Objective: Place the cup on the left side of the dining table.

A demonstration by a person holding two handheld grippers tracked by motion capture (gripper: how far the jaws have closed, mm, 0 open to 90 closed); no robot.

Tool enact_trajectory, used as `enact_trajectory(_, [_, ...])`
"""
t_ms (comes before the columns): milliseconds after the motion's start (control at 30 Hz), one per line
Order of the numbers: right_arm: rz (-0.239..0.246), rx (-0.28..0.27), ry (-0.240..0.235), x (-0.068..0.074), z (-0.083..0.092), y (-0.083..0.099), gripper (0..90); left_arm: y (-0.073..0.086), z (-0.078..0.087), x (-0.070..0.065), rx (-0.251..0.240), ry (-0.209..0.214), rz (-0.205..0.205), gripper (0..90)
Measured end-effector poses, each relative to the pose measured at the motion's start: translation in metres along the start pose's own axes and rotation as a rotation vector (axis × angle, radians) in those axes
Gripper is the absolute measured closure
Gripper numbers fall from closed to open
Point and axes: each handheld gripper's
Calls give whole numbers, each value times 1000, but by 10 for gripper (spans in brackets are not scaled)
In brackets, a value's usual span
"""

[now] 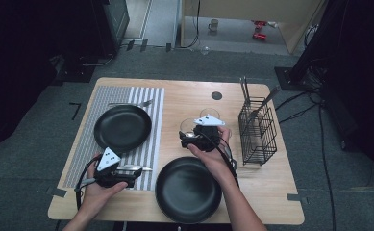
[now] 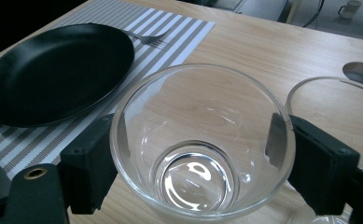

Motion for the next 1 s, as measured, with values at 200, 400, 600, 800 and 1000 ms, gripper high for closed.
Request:
enact_trajectory(200, [5,-4,-12,2,6,-3,178,-17,-5,-2,-16,29,-17,12])
enact_trajectory(400, [7,-7,-27,4,14,-7,177,-36,-11,-7,-32,46,-42,12])
enact_trajectory(600, [11,-13,-35,4,18,-9,178,-48,-16,-13,-49,68,-68,12])
enact_trajectory(800, [20,-14,-46,6,20,-12,177,-57,-22,-19,-65,87,-83,12])
enact_trajectory(1000, [31,-26,-68,10,26,-16,178,-65,-24,-23,-86,104,-98,12])
Point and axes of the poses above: each handheld gripper's, and its own axes: z roughly backward along the jaws, y roughly out of its underside, x roughly to its left, and after that the axes turned 13 degrees about x, right-handed
